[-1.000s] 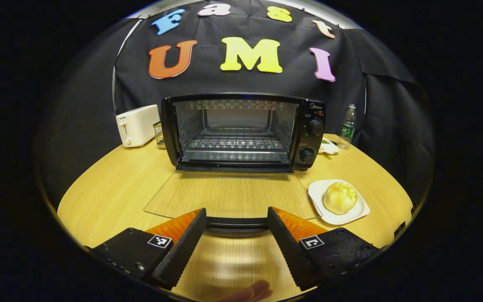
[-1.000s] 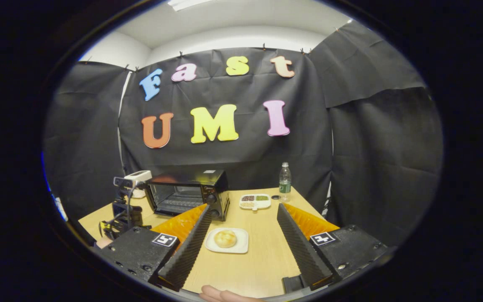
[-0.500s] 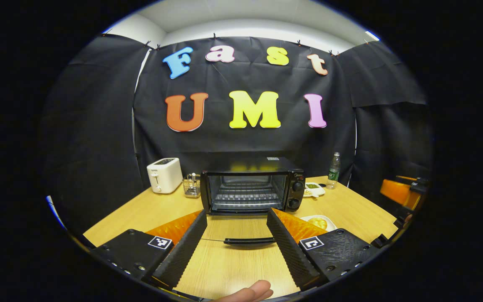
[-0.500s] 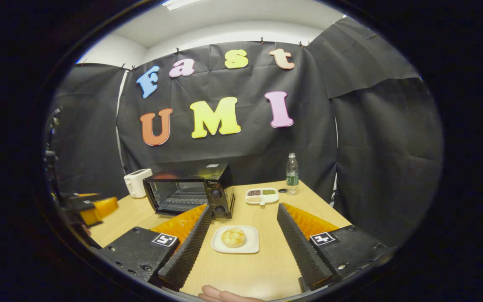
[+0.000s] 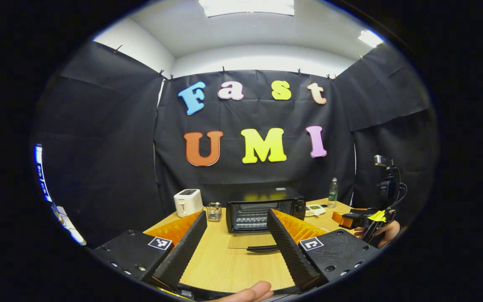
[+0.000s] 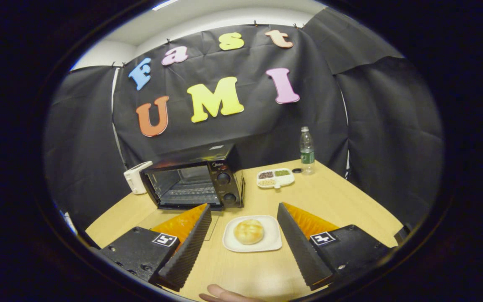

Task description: Open the electric oven with the left hand, put the food in, and close the electric oven.

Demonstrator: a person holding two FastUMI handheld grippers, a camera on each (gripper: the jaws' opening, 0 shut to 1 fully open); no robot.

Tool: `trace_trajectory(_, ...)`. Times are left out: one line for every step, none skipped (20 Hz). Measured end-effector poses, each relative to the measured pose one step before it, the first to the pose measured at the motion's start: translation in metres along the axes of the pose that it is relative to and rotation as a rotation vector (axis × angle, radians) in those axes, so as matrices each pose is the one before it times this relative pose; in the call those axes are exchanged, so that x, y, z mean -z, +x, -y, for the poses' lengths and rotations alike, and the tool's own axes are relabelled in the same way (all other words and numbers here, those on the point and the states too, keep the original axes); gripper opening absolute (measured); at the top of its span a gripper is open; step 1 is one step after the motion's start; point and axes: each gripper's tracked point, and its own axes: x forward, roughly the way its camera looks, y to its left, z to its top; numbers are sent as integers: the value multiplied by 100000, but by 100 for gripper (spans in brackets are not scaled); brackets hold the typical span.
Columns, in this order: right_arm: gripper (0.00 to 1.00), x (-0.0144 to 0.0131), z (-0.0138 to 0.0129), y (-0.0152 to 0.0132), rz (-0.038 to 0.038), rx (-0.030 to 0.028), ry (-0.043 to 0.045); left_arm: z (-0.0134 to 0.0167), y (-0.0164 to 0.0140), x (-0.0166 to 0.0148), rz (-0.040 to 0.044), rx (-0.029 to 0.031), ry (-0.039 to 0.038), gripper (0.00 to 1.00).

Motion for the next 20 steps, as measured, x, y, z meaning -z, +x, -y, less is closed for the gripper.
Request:
trace_trajectory(96,558,229,1021,-959,1179,-1102,-378,-406,85,-64,-1226,-423,95)
trace_trajectory(96,616,209,1040,-1679,1381,-1047,-233,-364,-120,613,-698,-848,95)
trace_trajectory(96,790,181,946,-1720,1372,-995,-295,-215,-45,448,-799,-1271,95)
trace_trajectory(96,805,175,964,-1226,1574,-1178,-176,54,196,-314,-242,-1207,95)
trace_trajectory(96,1182,86,784,-1987,1635,-2025,-61,-6,268,-296,56,-682,95)
trace_trajectory(96,837,-240,774,-1275,198,-2503,-5,-6,58,-233,264,-391,95)
trace_trajectory(96,728,-202,661,-1129,1007,-2399,68,-1,18,-205,187,-77,95)
trace_trajectory(96,398,-206,648,-393,532,-1642,-51,-83,44,6,-73,137,95)
trace_trajectory(96,624,-554,650,-1019,-513,-1378,32,-5,-51,184,-8,149,95)
trace_trajectory(96,552,-490,597,-1772,-804,-711,67,24,101,99,341,63,95)
trace_trajectory(97,511,-51,690,-1425,565,-182,105,45,0,231,285,94,95)
trace_trajectory(97,455,-129,581,-1425,720,-745,-114,84,78,145,-825,-92,95)
trace_trajectory(96,466,-217,590,-1488,47,-153,-143,49,207,-344,-840,-64,95)
trace_trajectory(97,327,41,562,-1617,686,264,83,-117,317,-337,324,129,95)
trace_trajectory(97,411,-95,552,-1459,16,-237,291,-33,172,-57,923,-20,95)
trace_trajectory(97,477,152,598,-2262,1047,63,295,101,221,-479,738,-31,95)
trace_trajectory(97,555,62,607,-2673,1053,1008,-20,23,215,-545,-290,-85,95)
trace_trajectory(97,284,-325,538,-1868,-1294,1218,-447,-4,-148,-75,-1208,-292,95)
trace_trajectory(97,528,185,446,-2262,-63,775,-314,-53,-202,400,-940,-111,95)
trace_trajectory(97,387,108,238,-2971,16,388,-240,485,36,213,-743,-480,95)
